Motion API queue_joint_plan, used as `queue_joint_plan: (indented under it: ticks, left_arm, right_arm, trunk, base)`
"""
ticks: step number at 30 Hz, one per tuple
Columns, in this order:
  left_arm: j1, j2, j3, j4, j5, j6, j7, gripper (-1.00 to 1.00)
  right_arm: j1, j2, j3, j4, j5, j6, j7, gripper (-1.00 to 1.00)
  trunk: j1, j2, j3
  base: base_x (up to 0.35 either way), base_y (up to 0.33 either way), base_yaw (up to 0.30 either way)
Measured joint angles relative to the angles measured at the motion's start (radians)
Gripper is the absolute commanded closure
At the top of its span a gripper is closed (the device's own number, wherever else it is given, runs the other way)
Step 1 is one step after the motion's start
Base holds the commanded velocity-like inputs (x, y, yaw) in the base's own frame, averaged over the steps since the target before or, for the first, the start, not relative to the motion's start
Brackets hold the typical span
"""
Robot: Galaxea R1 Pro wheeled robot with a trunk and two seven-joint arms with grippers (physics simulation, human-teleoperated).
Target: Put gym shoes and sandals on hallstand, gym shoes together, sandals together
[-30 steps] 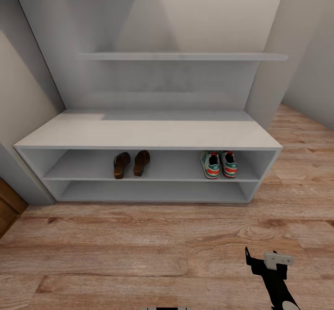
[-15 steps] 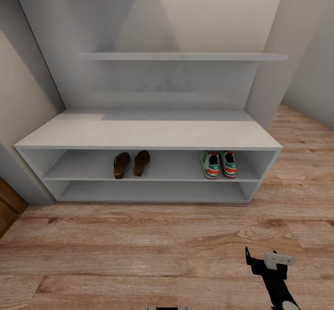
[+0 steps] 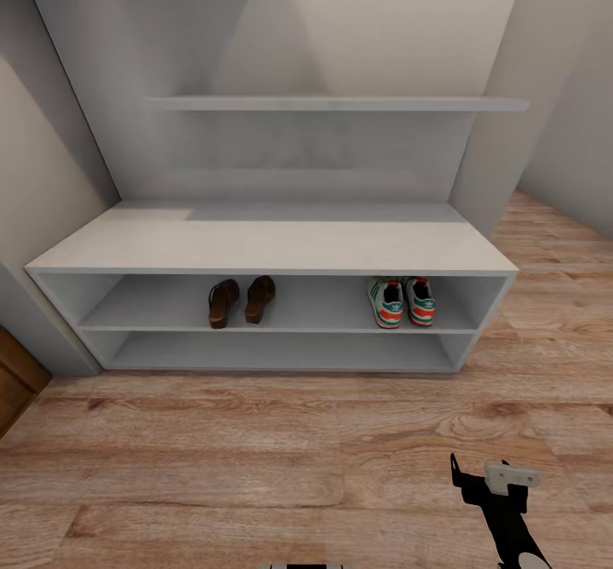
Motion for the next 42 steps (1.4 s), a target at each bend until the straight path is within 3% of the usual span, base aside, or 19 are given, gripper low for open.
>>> queue_joint_plan:
  ticks: [18, 42]
  left_arm:
    - [0.000, -0.007, 0.001, -0.008, -0.001, 0.001, 0.004, -1.00]
    - [0.000, -0.018, 0.003, -0.004, -0.006, 0.003, 0.089, -1.00]
  right_arm:
    - [0.000, 0.001, 0.000, 0.001, 0.000, 0.000, 0.000, -1.00]
    - [0.000, 0.001, 0.000, 0.002, 0.000, 0.000, 0.000, -1.00]
  trunk:
    - [0.000, 0.000, 0.000]
    - [0.000, 0.000, 0.000]
  base:
    - [0.000, 0.000, 0.000]
    - [0.000, 0.000, 0.000]
